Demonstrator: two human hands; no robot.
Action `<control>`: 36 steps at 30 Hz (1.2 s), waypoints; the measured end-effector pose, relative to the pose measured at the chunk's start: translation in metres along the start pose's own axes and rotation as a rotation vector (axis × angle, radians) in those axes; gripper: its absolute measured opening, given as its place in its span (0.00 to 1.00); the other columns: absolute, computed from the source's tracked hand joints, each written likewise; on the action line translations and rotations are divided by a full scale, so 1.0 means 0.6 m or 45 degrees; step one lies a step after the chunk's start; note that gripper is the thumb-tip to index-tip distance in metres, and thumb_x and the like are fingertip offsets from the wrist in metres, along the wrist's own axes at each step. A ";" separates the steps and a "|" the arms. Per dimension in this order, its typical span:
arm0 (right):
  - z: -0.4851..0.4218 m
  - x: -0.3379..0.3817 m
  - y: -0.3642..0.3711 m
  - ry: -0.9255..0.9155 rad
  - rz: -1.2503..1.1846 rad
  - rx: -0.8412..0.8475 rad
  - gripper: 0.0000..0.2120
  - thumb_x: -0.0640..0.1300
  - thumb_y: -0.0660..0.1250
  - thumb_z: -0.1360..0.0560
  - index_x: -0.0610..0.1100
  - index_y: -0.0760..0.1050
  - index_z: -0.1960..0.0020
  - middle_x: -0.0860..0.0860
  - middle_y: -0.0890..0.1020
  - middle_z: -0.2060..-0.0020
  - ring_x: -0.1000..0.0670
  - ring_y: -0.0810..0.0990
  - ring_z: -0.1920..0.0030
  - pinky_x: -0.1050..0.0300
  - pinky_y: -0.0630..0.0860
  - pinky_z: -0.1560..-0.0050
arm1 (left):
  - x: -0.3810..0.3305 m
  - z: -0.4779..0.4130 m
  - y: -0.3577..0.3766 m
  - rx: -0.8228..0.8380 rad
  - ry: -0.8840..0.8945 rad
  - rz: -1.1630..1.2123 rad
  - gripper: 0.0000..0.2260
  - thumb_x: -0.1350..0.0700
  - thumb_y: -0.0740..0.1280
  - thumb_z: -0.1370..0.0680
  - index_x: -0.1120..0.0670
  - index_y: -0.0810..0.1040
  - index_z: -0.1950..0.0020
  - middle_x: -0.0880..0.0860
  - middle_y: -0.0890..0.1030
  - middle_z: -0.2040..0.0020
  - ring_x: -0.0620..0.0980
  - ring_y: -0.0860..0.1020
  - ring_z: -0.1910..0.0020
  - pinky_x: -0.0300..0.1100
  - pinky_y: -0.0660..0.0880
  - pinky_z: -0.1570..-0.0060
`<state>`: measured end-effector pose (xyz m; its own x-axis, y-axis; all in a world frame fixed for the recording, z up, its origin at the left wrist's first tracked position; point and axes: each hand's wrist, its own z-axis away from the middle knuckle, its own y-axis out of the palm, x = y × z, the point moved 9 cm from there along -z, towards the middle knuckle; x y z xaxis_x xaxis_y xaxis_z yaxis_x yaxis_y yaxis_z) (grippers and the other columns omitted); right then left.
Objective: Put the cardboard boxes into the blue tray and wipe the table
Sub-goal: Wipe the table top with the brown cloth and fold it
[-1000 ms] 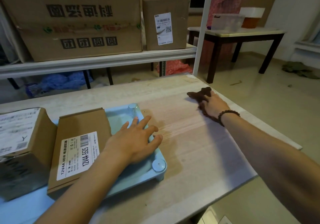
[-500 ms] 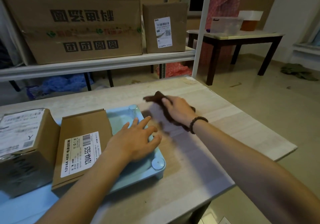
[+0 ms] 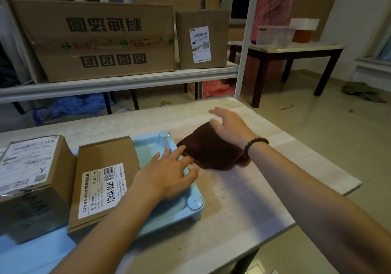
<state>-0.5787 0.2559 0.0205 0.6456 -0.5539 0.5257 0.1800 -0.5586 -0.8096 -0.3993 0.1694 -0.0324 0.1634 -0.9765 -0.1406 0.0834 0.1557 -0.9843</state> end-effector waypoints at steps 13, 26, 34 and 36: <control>-0.016 -0.137 0.097 0.290 0.438 0.380 0.28 0.63 0.47 0.17 0.57 0.54 0.18 0.51 0.52 0.17 0.46 0.49 0.18 0.43 0.47 0.21 | 0.001 -0.001 0.000 0.017 0.000 0.010 0.25 0.36 0.47 0.19 0.41 0.63 0.24 0.47 0.47 0.18 0.53 0.45 0.20 0.54 0.47 0.22; 0.022 0.002 0.145 0.031 0.296 0.435 0.26 0.56 0.52 0.15 0.48 0.60 0.19 0.47 0.64 0.21 0.42 0.66 0.24 0.46 0.62 0.25 | 0.008 -0.004 -0.002 0.008 -0.001 0.002 0.25 0.36 0.47 0.19 0.42 0.64 0.25 0.47 0.47 0.18 0.55 0.47 0.20 0.54 0.51 0.24; 0.035 -0.182 0.008 0.603 0.267 0.055 0.17 0.51 0.56 0.16 0.45 0.75 0.32 0.41 0.79 0.36 0.39 0.77 0.37 0.45 0.72 0.35 | 0.010 -0.004 0.002 0.036 -0.022 0.024 0.25 0.35 0.47 0.20 0.41 0.64 0.25 0.45 0.47 0.18 0.53 0.46 0.20 0.56 0.59 0.26; 0.030 -0.141 0.037 0.533 0.270 0.099 0.18 0.52 0.56 0.16 0.45 0.74 0.32 0.42 0.79 0.35 0.39 0.77 0.36 0.44 0.72 0.34 | 0.011 -0.004 -0.001 0.034 -0.029 0.035 0.25 0.35 0.48 0.20 0.42 0.64 0.25 0.45 0.47 0.18 0.52 0.46 0.20 0.56 0.65 0.29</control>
<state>-0.6162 0.3015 -0.0465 0.3222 -0.8610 0.3935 0.1420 -0.3670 -0.9193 -0.4008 0.1625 -0.0330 0.1883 -0.9681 -0.1651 0.1044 0.1869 -0.9768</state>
